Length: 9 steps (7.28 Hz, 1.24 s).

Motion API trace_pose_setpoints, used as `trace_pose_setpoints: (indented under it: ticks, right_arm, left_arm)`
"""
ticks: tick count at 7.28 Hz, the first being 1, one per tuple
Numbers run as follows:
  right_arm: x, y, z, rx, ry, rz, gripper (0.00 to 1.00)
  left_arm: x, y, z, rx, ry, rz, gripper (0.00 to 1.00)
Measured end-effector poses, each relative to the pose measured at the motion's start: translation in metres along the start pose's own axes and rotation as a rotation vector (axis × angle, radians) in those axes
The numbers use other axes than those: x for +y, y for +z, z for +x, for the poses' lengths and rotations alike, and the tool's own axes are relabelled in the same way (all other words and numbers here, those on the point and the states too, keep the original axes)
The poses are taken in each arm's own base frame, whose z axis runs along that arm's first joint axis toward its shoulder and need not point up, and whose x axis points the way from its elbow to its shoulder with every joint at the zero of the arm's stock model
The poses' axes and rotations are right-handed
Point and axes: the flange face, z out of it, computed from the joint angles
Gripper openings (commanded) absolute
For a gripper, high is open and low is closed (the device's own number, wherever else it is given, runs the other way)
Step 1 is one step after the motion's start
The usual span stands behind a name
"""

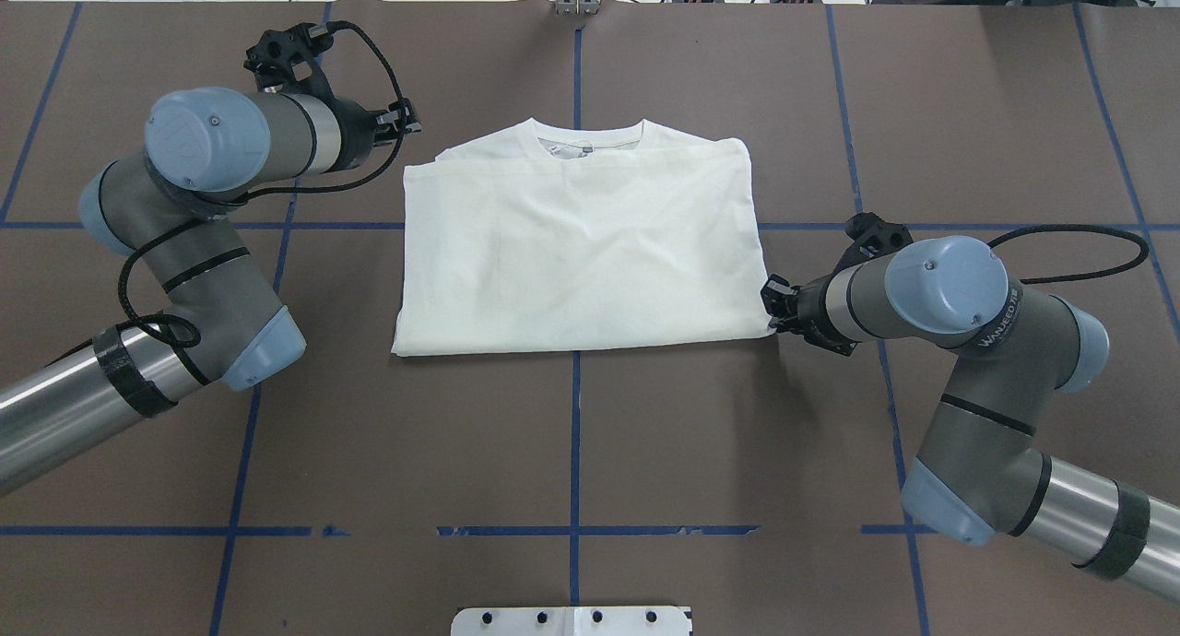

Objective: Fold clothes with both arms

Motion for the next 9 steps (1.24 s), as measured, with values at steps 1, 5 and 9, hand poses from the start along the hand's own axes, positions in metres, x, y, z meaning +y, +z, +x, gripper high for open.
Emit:
trace_pose_setpoints:
  ticks: [1, 5, 9]
  right_arm:
    - [0.001, -0.008, 0.004, -0.008, -0.002, -0.005, 0.00]
    - [0.102, -0.122, 0.065, -0.049, -0.006, -0.260, 0.00]
    - [0.213, -0.167, 0.098, -0.002, -0.089, -0.484, 1.00]
  left_arm:
    - [0.000, 0.000, 0.000, -0.001, 0.000, -0.001, 0.48]
    - [0.006, -0.011, 0.009, 0.028, -0.002, -0.019, 0.48]
    - [0.027, -0.045, 0.005, 0.079, -0.078, -0.148, 0.51]
